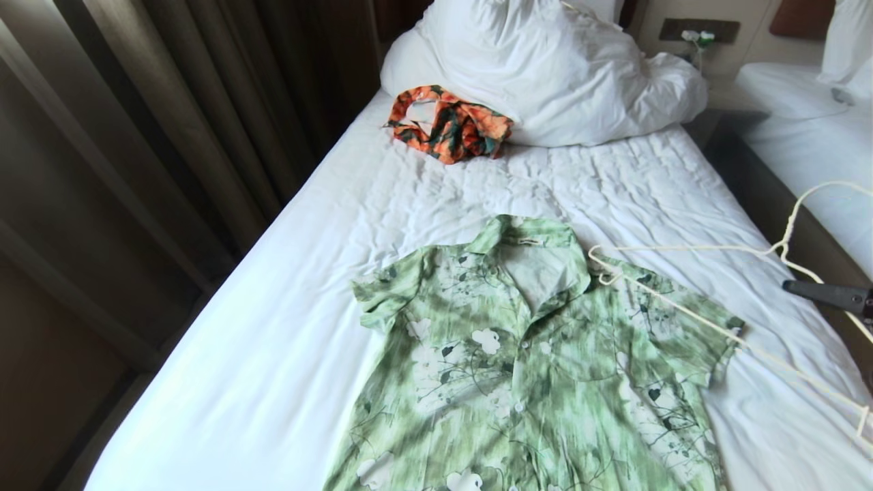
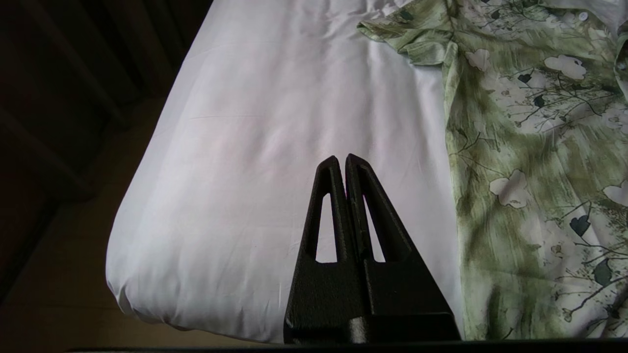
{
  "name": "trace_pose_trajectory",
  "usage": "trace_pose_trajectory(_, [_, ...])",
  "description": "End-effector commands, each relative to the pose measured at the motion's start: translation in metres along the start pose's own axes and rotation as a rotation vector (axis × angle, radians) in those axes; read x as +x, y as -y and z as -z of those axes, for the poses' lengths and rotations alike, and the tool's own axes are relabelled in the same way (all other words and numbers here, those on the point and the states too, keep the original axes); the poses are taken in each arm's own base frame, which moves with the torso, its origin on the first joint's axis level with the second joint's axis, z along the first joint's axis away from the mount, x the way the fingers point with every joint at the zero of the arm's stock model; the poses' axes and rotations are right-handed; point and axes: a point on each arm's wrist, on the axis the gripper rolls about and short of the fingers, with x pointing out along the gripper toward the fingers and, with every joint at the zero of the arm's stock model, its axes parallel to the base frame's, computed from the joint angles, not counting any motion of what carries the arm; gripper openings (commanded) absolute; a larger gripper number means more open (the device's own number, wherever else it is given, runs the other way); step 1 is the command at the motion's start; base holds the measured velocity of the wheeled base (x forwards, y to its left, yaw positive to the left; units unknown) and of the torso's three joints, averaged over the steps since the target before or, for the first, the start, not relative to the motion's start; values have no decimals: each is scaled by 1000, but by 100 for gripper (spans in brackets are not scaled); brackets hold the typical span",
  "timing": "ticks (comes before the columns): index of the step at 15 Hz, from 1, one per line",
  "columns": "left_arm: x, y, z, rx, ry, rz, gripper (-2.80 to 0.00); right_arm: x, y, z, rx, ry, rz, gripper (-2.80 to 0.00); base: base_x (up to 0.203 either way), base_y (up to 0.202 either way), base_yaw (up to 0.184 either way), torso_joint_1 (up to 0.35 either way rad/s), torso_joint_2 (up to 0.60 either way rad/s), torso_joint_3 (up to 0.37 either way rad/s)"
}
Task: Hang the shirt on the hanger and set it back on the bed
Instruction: Lift the shirt and hanger
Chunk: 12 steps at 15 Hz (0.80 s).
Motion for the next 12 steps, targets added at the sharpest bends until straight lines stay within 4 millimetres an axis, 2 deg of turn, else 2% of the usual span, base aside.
trace_pose_trajectory(1, [0,0,0,1,-1,1,-280,-4,-15,-21,-64,29,-47,-280,0,0,0,0,0,0])
trace_pose_trajectory(5, [0,0,0,1,-1,1,-280,10,-35,-44,-141,7,-204,-280,0,0,0,0,0,0])
trace_pose_trajectory(12, [0,0,0,1,-1,1,-280,53,-67,-57,-369,-17,-418,-280,0,0,0,0,0,0])
